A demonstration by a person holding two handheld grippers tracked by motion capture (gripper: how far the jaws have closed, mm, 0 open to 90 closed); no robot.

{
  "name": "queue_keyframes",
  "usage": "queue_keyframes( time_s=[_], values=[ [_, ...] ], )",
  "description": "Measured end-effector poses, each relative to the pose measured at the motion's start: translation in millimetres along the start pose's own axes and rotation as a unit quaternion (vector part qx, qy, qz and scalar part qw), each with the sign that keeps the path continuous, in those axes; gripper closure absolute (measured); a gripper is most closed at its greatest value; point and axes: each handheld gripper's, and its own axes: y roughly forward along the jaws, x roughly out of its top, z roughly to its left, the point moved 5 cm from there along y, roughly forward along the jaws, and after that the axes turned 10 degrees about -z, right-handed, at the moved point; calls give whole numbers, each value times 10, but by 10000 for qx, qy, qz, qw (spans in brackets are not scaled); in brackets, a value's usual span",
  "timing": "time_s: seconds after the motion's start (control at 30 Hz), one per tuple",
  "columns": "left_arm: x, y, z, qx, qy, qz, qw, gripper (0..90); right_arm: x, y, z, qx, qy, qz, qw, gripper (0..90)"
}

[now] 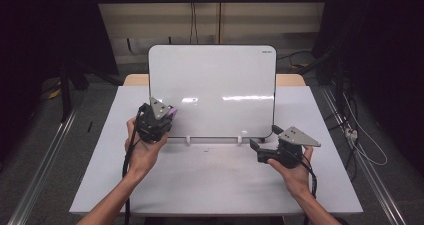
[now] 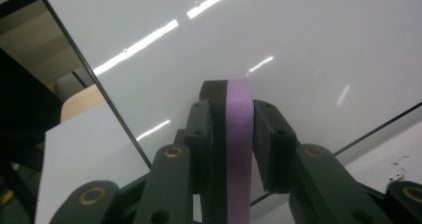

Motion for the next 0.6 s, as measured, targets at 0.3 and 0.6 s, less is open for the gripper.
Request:
queue_keyframes(
  time_s=[0.3,0.6],
  values=[
    [42,164,-85,28,199,83,9998,708,-29,-7,-51,-25,-2,1,10000,93],
    [47,243,-89,-85,217,86,9997,706,-15,-14,-76,-65,5,-24,10000,96]
  ],
)
